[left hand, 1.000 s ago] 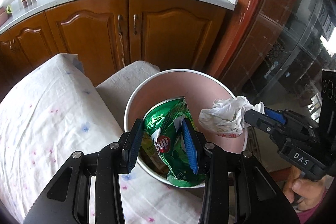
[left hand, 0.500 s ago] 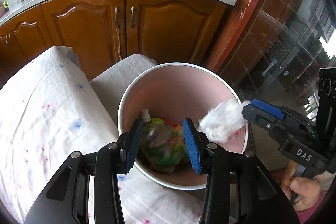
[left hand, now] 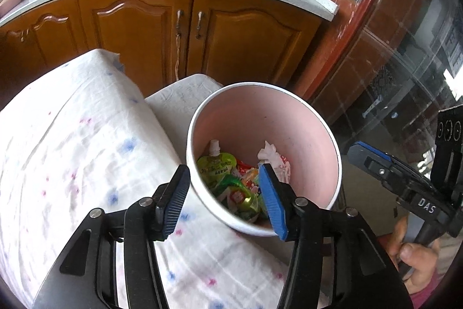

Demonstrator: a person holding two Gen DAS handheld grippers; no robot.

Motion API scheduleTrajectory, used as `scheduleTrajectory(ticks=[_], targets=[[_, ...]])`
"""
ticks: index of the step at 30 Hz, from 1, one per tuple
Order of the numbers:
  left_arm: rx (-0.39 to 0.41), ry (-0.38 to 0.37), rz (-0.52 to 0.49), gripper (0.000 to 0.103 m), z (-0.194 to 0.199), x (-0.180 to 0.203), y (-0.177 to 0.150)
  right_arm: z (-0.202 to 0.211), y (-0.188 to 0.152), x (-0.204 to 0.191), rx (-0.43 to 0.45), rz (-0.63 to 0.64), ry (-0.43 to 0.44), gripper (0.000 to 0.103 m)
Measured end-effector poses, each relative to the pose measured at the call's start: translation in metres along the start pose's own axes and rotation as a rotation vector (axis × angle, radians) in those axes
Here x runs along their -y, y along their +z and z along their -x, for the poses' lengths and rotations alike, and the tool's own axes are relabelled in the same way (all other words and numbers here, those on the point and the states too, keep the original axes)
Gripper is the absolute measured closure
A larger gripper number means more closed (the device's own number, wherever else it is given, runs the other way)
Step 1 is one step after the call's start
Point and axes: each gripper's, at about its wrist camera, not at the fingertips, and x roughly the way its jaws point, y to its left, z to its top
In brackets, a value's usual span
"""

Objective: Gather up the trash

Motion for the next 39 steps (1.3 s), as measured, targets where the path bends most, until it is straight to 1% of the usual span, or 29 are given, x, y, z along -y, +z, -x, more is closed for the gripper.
scheduleTrajectory(ticks=[2,6,8,14,16,20,22,26,32,39], targets=[[0.009,0.006,0.016,0.044,0.005,-0.004,-0.006,0.004,-0.003,-0.002,0.017,-0.008,0.012,0.038],[0.033,0.012,0.061,0.038,0.019,-0.013,-0.022,0.014,-0.011,-0.009,0.055,-0.022,0.042,0.024],[0.048,0.015,0.08,0.035,0.027,-0.016,-0.031,0.018,-0.016,-0.012,0.074,-0.033,0.056,0.014],[0.125,0.059,0.141,0.025,0.057,-0.029,-0.058,0.027,-0.034,-0.028,0.118,-0.041,0.089,0.013],[0.145,0.069,0.154,0.024,0.066,-0.032,-0.066,0.031,-0.043,-0.035,0.134,-0.04,0.097,0.011],[0.183,0.104,0.163,0.02,0.085,-0.039,-0.086,0.04,-0.055,-0.045,0.174,-0.034,0.115,0.011],[0.195,0.124,0.17,0.02,0.091,-0.043,-0.095,0.046,-0.061,-0.049,0.199,-0.041,0.129,0.01],[0.205,0.132,0.208,0.02,0.101,-0.057,-0.109,0.053,-0.07,-0.058,0.227,-0.031,0.133,0.008],[0.224,0.164,0.236,0.02,0.116,-0.068,-0.133,0.057,-0.089,-0.076,0.237,-0.002,0.135,0.007],[0.266,0.229,0.26,0.017,0.14,-0.081,-0.162,0.057,-0.109,-0.101,0.248,0.047,0.154,0.005]])
